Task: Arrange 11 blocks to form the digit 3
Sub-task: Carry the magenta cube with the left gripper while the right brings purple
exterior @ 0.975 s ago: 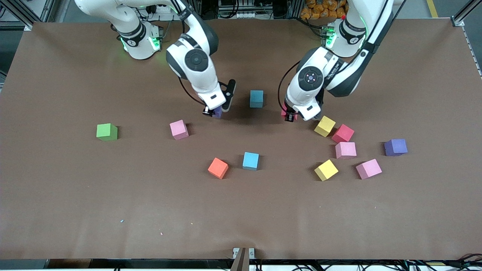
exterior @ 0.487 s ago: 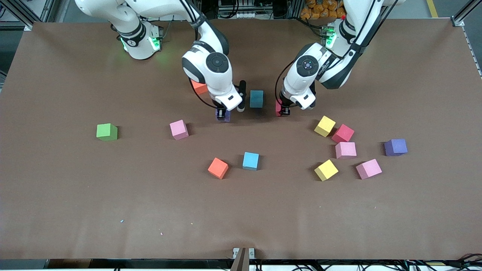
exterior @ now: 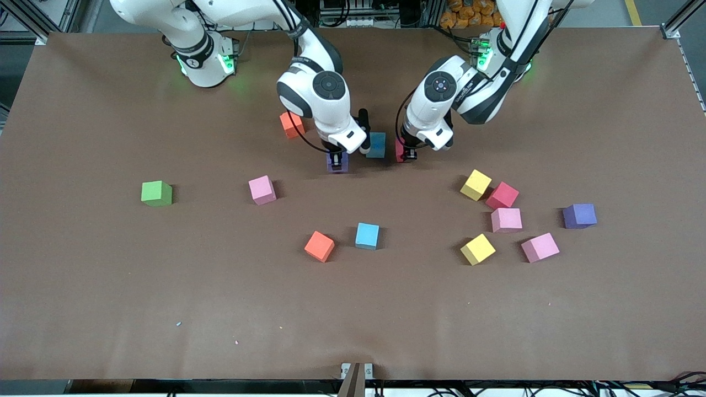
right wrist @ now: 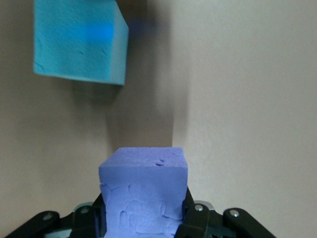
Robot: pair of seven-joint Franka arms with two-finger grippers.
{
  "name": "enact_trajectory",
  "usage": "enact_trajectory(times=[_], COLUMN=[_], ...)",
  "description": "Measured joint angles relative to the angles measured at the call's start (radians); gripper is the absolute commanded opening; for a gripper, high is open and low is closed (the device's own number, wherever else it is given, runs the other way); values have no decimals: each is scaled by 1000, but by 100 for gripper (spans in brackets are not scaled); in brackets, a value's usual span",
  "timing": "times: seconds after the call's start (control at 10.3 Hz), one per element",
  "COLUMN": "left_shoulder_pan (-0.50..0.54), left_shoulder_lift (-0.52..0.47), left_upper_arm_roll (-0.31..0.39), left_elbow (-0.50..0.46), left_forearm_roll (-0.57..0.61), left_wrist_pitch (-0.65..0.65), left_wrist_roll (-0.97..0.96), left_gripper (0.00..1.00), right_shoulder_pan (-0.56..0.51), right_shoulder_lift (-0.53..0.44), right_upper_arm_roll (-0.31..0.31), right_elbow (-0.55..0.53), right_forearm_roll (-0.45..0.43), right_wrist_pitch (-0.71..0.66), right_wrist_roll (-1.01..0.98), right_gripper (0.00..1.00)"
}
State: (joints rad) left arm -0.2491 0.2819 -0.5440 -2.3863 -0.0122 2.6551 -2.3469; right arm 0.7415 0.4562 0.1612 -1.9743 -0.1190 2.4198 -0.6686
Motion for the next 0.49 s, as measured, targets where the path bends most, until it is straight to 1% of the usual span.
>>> enact_trajectory(times=[0.19, 0.49], left_shoulder_pan=[1, 0], left_shoulder_lift=[5, 25], left_upper_arm_roll=[-2, -2], left_elbow=[-38, -50], left_forearm_roll=[0, 0], left_wrist_pitch=[70, 137], left_wrist_roll=[-5, -5], left_gripper=[0, 0], right_shoulder_pan=[1, 6], right_shoulder_lift=[5, 24], right_upper_arm_roll=[24, 32], right_elbow=[-12, -41], right_forearm_roll=[1, 10], right_wrist_pitch=[32, 93], right_wrist_roll=[1, 11], right_gripper=[0, 0])
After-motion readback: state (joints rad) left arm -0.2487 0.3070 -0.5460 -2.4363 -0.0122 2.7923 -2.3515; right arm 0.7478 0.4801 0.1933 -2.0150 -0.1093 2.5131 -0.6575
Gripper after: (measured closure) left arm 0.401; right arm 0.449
